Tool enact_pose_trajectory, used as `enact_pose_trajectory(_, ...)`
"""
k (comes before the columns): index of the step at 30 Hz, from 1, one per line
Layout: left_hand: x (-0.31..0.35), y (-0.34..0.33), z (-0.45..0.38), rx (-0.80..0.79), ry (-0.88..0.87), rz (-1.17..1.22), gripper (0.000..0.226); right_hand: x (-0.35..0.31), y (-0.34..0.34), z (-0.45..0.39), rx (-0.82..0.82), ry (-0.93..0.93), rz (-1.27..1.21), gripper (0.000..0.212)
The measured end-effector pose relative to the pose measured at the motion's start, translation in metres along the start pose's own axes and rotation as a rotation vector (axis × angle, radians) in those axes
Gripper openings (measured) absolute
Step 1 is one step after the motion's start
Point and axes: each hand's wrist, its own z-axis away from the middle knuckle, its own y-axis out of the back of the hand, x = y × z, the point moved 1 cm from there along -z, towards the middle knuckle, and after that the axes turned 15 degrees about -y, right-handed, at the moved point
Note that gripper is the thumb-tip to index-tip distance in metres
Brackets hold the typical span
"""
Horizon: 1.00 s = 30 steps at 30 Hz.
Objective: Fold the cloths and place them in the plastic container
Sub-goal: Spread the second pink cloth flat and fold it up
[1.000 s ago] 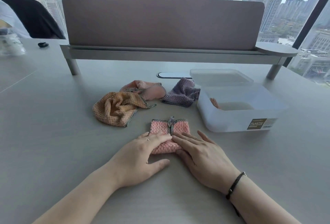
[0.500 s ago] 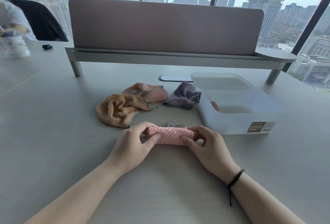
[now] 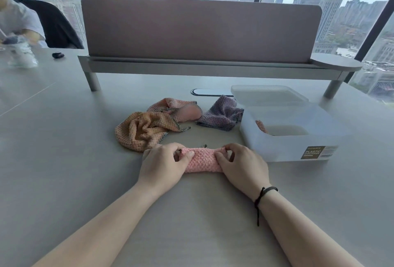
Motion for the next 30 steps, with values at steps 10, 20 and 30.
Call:
enact_pose_trajectory(10, 0.0, -0.001, 0.003, -0.107, -0.064, 0.003, 0.051, 0.007, 0.004, 0.004, -0.043, 0.111, -0.006, 0.029)
enact_pose_trajectory(20, 0.004, 0.016, 0.007, -0.072, 0.09, 1.004, 0.045, 0.008, 0.012, 0.01, -0.542, 0.134, -0.811, 0.01)
enact_pose_trajectory(30, 0.011, 0.026, 0.005, -0.042, 0.32, 1.379, 0.03, 0.001, 0.016, 0.022, -0.909, 0.098, -0.931, 0.057)
